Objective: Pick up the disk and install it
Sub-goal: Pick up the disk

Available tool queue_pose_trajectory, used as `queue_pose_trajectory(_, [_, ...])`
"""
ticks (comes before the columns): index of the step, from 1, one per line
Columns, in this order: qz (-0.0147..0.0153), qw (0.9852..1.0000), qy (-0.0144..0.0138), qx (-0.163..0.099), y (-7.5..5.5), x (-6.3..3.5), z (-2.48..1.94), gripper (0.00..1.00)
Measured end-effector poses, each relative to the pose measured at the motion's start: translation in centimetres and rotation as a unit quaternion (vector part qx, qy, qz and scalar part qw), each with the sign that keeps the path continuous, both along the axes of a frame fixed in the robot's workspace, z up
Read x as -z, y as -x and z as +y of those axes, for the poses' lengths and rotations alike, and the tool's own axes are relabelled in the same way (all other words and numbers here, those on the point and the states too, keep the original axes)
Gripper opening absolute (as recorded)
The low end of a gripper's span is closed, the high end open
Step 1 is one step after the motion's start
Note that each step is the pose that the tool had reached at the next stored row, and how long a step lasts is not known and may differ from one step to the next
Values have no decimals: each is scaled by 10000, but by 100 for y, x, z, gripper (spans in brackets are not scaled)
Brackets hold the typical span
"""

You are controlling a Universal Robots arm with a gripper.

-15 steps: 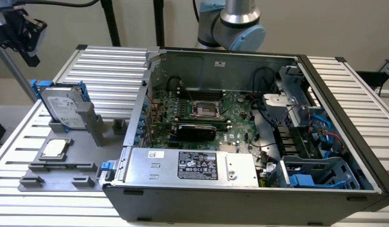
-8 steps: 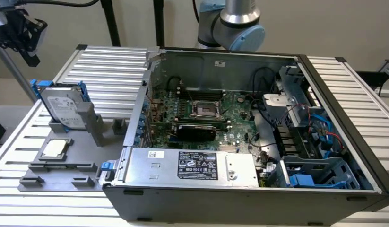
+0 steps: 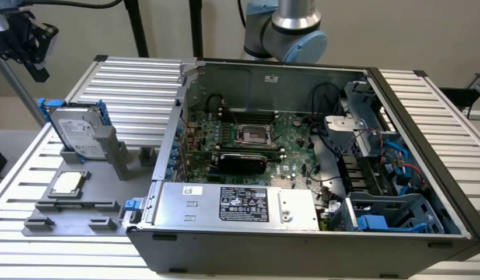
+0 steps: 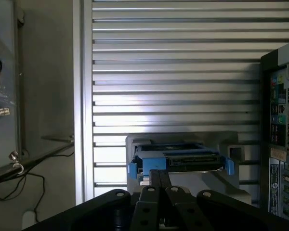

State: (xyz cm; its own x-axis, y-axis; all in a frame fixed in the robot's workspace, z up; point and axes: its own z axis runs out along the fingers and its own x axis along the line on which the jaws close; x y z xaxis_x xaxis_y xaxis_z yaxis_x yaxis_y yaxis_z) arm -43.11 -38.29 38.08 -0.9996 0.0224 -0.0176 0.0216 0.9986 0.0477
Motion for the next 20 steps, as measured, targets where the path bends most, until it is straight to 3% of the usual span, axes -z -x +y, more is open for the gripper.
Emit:
queue_pose_trajectory(1, [0,10000,0,0,0,1,0,11])
queue_pose_trajectory(3, [0,10000,31,-26,0,4,9,11])
queue_pose_trajectory(6, [-1,9996,33,-282,0,13,9,11])
queue_pose_trajectory(10, [-2,9979,33,-642,0,28,9,11])
queue_pose_trajectory(15, [-4,9940,33,-1098,0,47,8,11])
queue_pose_trajectory(20, [-5,9880,32,-1546,0,66,8,11])
